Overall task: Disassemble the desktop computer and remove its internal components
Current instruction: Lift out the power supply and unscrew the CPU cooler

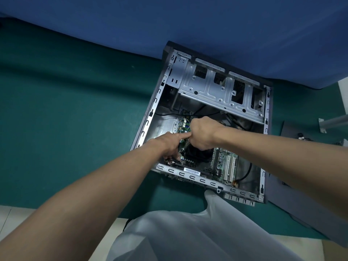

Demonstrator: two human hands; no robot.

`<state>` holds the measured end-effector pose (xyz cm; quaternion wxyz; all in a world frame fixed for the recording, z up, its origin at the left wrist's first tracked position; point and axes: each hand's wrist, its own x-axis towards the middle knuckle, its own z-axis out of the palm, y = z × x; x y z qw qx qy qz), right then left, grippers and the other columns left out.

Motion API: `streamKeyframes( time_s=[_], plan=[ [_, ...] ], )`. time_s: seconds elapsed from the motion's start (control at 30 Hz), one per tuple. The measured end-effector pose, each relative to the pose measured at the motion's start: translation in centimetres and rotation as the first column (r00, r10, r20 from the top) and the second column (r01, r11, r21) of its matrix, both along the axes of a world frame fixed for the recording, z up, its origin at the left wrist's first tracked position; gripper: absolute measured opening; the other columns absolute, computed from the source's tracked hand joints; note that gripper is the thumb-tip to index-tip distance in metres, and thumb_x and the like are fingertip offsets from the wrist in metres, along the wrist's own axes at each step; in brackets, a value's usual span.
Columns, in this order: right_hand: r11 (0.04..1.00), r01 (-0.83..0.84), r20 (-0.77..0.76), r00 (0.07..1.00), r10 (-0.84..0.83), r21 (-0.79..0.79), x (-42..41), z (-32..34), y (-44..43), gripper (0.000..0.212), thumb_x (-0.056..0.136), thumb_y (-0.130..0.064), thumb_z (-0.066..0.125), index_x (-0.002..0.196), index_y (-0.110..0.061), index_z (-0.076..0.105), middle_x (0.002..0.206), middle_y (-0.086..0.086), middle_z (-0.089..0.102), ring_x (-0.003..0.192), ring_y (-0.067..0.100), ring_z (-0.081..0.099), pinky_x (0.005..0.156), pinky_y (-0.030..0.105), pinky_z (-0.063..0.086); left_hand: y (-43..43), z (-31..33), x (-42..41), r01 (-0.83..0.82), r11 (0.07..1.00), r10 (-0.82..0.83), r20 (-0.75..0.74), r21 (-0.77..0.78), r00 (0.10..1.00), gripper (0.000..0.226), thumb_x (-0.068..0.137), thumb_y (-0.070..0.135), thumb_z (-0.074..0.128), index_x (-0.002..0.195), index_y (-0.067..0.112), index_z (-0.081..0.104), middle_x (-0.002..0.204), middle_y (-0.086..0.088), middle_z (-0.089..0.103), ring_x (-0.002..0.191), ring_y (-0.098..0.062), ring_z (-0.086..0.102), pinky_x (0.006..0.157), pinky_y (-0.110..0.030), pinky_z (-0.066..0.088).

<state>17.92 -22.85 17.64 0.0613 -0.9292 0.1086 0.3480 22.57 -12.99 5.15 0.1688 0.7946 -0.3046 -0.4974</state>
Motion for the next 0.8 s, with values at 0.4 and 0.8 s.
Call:
streamKeyframes(
  time_s=[0.4,0.8],
  plan=[
    [0.994,-0.084,0.053,0.995,0.081,0.065,0.0,0.3,0.0,0.043,0.092,-0.038,0.057,0.068,-0.002,0.057,0.057,0.007,0.049,0.053,0.025,0.057,0.043,0.021,0.037,0.0,-0.3,0.0,-0.012,1.0,0.012,0.012,0.007,1.0,0.066,0.075,0.009,0.082,0.12,0.044,0.049,0.073,0.005,0.053,0.056,-0.009,0.053,0.052,-0.022,0.044],
    [0.906,-0.42,0.045,0.906,0.422,-0.05,-1.3,1.3,1.0,0.029,0.098,-0.013,0.038,0.071,-0.009,0.048,0.06,0.003,0.038,0.061,0.025,0.052,0.053,0.029,0.039,-0.1,-0.5,0.0,0.013,1.0,-0.013,0.04,0.017,0.999,0.06,0.073,0.013,0.084,0.123,0.029,0.054,0.077,0.003,0.057,0.059,-0.011,0.055,0.05,-0.022,0.041]
  ],
)
